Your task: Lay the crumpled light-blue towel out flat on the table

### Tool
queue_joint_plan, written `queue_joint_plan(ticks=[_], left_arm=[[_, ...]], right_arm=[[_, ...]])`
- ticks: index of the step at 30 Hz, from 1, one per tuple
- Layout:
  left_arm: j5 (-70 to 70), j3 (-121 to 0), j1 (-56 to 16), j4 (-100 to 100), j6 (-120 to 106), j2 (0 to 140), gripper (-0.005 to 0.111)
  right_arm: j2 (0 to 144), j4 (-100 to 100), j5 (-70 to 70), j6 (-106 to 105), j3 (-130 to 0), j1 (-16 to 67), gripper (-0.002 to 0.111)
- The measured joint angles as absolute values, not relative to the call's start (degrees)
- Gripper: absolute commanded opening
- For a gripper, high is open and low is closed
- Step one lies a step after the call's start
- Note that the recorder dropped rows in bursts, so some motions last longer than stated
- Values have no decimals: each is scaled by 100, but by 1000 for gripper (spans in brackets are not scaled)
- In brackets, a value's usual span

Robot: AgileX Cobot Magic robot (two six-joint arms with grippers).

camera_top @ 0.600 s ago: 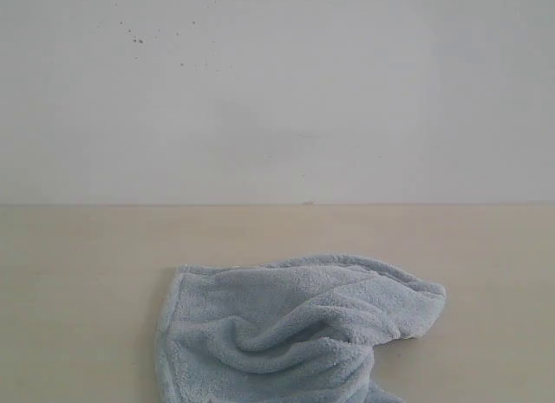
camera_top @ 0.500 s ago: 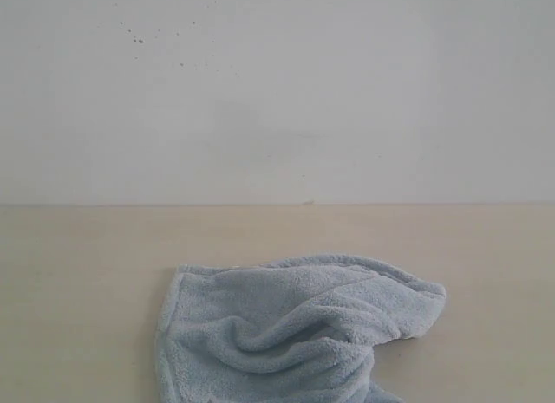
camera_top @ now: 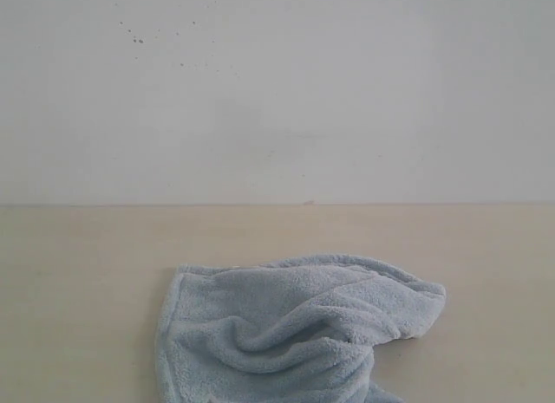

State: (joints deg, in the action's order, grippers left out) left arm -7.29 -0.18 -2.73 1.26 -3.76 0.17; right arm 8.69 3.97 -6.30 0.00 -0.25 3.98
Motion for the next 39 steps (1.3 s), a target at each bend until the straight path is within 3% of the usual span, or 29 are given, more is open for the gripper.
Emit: queue_joint_plan(ticks=[10,24,34,39], left_arm=[[-695,-18,-273,-2922,1553,17,4],[-683,-79,-273,-4391,1680,17,4],[-683,-1700,-273,-4504,362,4,4],[-1347,-2445,-273,-4890,-721,586,4]], right_arm=[[869,397,-630,0,-25,398,3],[869,397,-630,0,-25,398,3],[869,397,-630,0,-25,398,3],[869,397,-630,0,-25,398,3]])
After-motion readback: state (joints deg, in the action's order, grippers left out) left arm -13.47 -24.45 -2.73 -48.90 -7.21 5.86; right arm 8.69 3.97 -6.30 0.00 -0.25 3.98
